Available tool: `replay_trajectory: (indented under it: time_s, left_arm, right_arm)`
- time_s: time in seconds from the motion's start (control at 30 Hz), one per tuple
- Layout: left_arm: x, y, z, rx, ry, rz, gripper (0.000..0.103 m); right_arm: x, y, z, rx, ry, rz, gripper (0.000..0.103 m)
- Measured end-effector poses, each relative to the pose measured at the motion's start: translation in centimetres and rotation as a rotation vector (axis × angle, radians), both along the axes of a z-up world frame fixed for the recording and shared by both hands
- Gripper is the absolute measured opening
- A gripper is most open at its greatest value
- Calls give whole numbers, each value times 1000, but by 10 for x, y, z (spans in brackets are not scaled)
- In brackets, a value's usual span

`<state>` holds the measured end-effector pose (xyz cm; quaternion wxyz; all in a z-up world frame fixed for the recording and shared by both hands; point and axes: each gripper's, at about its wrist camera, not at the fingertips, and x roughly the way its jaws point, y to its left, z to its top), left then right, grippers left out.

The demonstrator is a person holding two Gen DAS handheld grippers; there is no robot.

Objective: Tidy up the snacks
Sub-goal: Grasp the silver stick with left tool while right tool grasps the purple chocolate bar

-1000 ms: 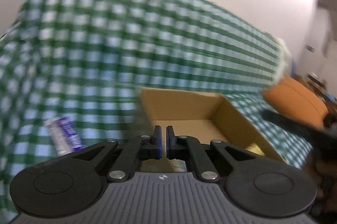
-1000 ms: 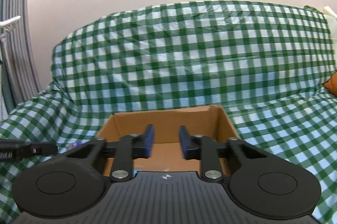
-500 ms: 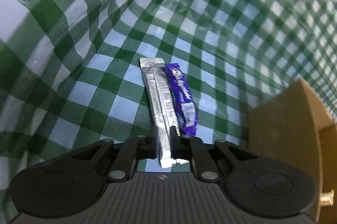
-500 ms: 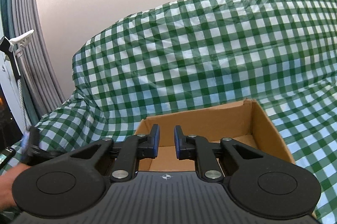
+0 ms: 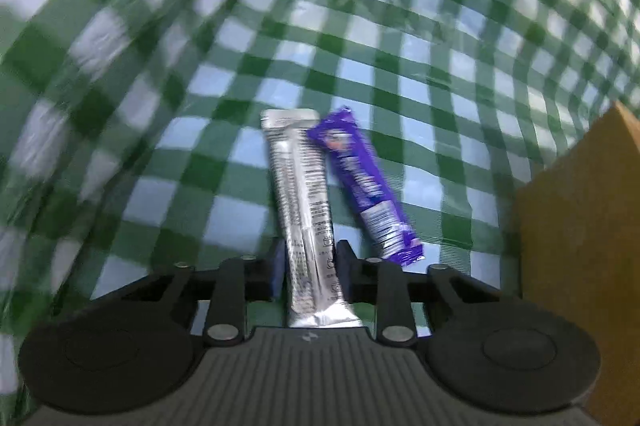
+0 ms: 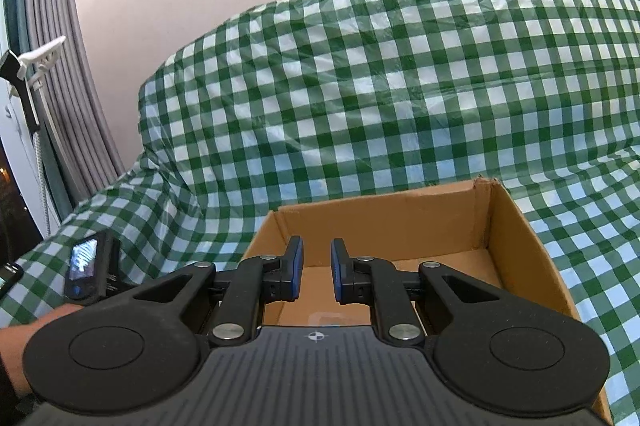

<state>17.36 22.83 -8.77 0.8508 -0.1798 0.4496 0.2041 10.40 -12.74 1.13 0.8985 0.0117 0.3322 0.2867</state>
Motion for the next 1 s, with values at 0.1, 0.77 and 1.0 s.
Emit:
replay_trajectory:
  time_s: [0.1, 0.77, 1.0]
  left_arm:
    - [-21, 19, 9, -38, 9, 51, 29]
    - [-46, 44, 8, -134, 92, -60, 25]
    - [-56, 57, 8, -180, 120, -43, 27]
  right_arm:
    - [-3, 3, -3, -26, -1, 2, 17]
    - [-33, 106, 10, -90, 37, 293, 19]
    - [0, 243, -32, -237, 203, 358, 42]
